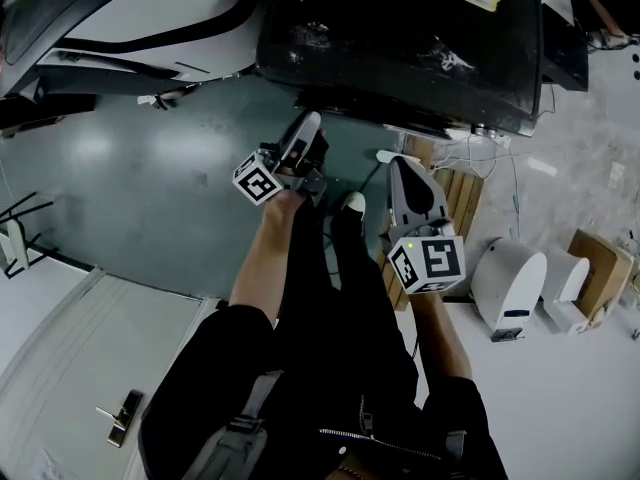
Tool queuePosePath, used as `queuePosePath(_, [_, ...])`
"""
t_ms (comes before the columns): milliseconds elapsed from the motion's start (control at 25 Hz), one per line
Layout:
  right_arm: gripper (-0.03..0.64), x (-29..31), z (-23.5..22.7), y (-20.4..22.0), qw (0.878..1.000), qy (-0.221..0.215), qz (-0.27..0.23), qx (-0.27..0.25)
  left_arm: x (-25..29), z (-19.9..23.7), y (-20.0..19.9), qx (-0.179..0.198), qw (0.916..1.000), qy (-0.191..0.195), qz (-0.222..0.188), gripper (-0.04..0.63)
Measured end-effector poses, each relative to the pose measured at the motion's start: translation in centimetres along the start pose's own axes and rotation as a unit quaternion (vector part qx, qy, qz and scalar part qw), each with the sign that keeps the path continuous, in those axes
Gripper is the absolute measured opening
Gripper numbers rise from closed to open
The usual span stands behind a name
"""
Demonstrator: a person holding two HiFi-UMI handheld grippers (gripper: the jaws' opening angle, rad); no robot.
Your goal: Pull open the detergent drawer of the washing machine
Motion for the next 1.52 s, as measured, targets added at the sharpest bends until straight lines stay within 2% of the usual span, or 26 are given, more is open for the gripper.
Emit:
queuePosePath(80, [0.006, 0.0, -0.1, 0.9, 1.000, 0.003, 0.007, 0.010, 0.3, 1.5, 0.3, -0.042, 0.9990, 0.006, -0.017, 0.234])
queuePosePath(160, [0.006, 0.1, -0.3, 1.8, 1.000, 0.006, 0.017, 0.014, 0.6, 3.3, 1.1, -0.059, 0.9982, 0.004, -0.012, 0.271])
queuePosePath(240, [0.006, 0.0, -0.5, 2.7, 0.999, 0.010, 0.028, 0.017, 0.7, 4.9, 1.9, -0.056, 0.9984, 0.007, 0.003, 0.290])
queuePosePath(400, [0.006, 0.2, -0.8, 4.0, 0.998, 0.023, 0.046, 0.022, 0.8, 6.7, 2.2, -0.049, 0.9983, 0.024, 0.020, 0.290])
queuePosePath(600, [0.006, 0.6, -1.2, 5.4, 0.997, 0.023, 0.063, 0.030, 0.3, 8.5, 2.0, -0.062, 0.9980, 0.012, -0.004, 0.299])
queuePosePath(880, [0.006, 0.9, -1.0, 5.6, 0.996, 0.027, 0.073, 0.046, 1.3, 8.3, 0.5, -0.072, 0.9944, 0.067, -0.039, 0.265])
queuePosePath(1040, [0.006, 0.5, -1.4, 6.6, 0.995, 0.031, 0.084, 0.050, 1.6, 8.2, 0.8, -0.082, 0.9917, 0.058, -0.080, 0.253])
queuePosePath(1160, [0.006, 0.5, -1.2, 6.7, 0.994, 0.031, 0.087, 0.052, 1.4, 8.4, 0.8, -0.091, 0.9881, 0.060, -0.109, 0.214])
queuePosePath(1320, [0.006, 0.0, -1.6, 7.2, 0.994, 0.039, 0.090, 0.056, 1.3, 8.9, 0.7, -0.089, 0.9891, 0.055, -0.104, 0.161])
queuePosePath(1520, [0.006, -1.0, -2.8, 7.9, 0.992, 0.056, 0.094, 0.064, 1.3, 9.0, 0.9, -0.088, 0.9892, 0.053, -0.105, 0.161])
Point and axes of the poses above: the fingertips, and each gripper's own axes: x forward along the fingers, z to its left, y out of its underside, the point moved 3 cm from there along -x, backward along the fingers, and after that the axes turned 2 degrees about -z, right-handed, at the moved point
